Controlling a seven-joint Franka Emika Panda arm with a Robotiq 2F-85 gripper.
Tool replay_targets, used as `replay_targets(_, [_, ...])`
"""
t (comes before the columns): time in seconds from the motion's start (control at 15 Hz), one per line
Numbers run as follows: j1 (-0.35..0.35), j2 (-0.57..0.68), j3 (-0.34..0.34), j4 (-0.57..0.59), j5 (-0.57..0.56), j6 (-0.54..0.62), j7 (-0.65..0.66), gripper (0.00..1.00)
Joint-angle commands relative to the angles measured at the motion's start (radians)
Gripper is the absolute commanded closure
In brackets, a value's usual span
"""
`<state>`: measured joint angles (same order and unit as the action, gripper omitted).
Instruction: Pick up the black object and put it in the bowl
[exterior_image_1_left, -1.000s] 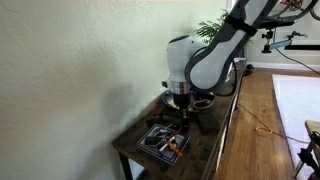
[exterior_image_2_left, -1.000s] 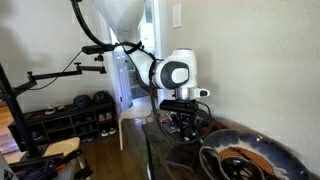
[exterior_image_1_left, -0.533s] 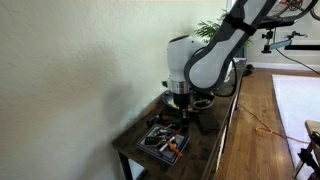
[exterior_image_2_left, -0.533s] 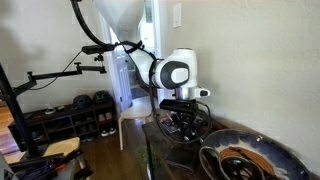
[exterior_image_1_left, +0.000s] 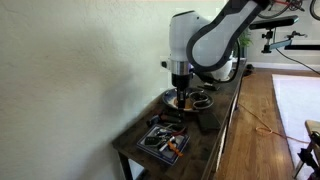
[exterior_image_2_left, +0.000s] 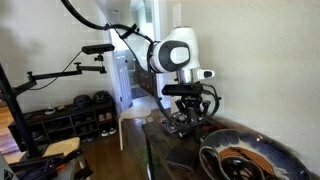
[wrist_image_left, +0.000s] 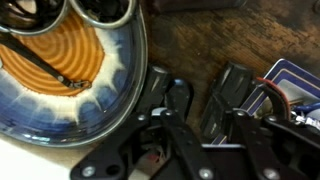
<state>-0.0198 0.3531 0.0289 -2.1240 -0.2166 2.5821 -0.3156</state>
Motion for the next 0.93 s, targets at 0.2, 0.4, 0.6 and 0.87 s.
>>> replay_targets(0.2, [-0.001,-0.084,-0.024,-0.05,-0.009,-0.005,0.013,0.2])
replay_targets(0.4, [0.0,-0.062,-0.016,-0.035,0.006,-0.02,0.006,0.02])
replay_targets(0.6, [-0.002,-0.035,-0.003,-0.026,0.023,-0.026,-0.008,0.0])
replay_targets(0.87, [0.003,0.017,0.007,-0.012,0.025,-0.023,-0.001,0.0])
